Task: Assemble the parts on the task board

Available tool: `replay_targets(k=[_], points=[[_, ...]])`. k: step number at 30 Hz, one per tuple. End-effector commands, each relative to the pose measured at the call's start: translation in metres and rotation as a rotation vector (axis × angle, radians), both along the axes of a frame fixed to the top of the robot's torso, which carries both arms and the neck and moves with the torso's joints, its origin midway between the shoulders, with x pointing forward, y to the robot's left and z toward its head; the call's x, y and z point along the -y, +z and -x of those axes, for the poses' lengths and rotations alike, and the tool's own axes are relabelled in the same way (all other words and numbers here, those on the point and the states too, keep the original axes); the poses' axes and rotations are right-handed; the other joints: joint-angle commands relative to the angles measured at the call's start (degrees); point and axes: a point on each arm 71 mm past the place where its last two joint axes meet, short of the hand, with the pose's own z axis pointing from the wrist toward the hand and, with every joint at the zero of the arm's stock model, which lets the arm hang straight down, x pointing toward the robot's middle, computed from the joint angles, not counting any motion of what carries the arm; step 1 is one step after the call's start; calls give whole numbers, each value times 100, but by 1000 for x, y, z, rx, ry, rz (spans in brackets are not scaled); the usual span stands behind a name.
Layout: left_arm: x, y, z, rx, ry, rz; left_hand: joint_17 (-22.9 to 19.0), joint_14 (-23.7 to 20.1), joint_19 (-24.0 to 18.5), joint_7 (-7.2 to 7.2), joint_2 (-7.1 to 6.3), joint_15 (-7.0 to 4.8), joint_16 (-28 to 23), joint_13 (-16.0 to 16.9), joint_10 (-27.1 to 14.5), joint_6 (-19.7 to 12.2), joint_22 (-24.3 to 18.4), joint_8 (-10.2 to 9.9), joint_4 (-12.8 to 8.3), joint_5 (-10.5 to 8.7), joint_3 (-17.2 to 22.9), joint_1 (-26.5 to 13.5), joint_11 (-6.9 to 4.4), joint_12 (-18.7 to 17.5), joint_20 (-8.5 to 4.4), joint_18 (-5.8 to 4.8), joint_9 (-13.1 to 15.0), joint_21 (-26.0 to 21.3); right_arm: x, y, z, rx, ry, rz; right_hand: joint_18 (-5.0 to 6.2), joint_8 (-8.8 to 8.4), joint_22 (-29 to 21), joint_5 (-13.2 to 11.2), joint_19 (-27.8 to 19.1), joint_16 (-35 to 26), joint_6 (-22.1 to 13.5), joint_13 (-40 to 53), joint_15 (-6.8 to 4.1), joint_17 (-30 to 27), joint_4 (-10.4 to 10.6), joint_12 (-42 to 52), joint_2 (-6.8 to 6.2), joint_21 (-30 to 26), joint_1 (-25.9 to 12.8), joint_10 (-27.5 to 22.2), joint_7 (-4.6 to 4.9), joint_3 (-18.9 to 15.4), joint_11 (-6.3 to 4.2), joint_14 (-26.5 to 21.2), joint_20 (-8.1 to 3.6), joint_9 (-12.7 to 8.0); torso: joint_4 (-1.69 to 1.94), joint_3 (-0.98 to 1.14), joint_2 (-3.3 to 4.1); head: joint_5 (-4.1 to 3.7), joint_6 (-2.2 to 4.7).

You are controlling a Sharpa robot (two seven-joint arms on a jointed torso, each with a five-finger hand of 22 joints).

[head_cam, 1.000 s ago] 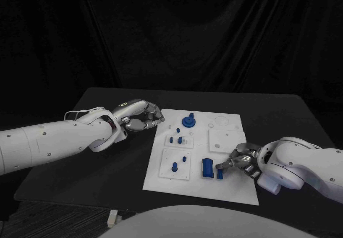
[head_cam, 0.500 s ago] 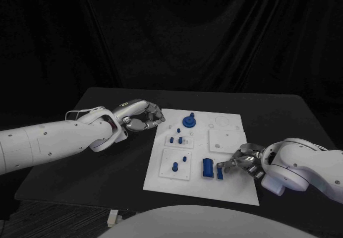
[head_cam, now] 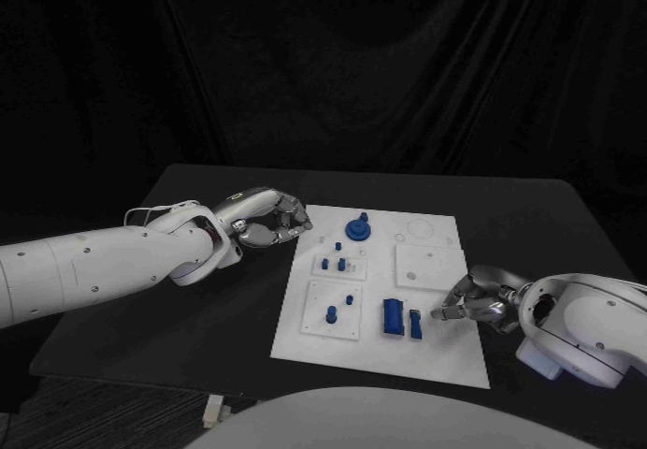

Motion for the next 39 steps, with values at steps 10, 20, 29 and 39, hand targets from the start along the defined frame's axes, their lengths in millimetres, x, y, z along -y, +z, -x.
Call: replay_targets(k=[10,20,29,39], points=[[0,1,2,7,-12,10,-7,-5,-39,27,55,44,-16,-6,45,-9,206,37,2,30,40,-13,16,-9,-4,49,7,35,-27,21,29,545,356,70,-11,2584,1341,-383,369,103,-1036,1509,-156,581,425,14,-398,160,656,596,-181,-3,-186,432,-129,2157,5,-2,1,-35,-1],[-1,1,2,3,-11,9,-7,-5,-39,27,55,44,-16,-6,45,-9,206,37,2,30,40,-13,16,-9,-4,49,7,35,-35,4,41,549,402,75,-10,4207,1340,-632,367,100,-435,1509,-207,581,956,14,-566,161,756,596,-275,14,-264,431,-190,3545,1,-4,-4,-49,-1],[-1,0,2,2,-12,8,-7,-5,-39,27,55,44,-16,-6,45,-9,206,37,2,30,40,-13,16,-9,-4,49,7,35,-36,-7,43,515,416,105,-7,4693,1335,-240,360,90,-102,1509,-222,561,1108,14,-617,149,947,596,-302,38,-288,426,-207,3974,-5,1,5,-45,-1],[-1,0,2,1,-12,8,-7,-5,-39,27,55,44,-16,-6,45,-9,206,37,2,30,40,-13,16,-9,-4,49,7,35,-36,-15,42,480,420,136,-3,4692,1329,-188,351,82,-127,1509,-223,544,1102,14,-626,130,990,596,-305,42,-291,423,-209,3986,10,-2,2,-44,-1]])
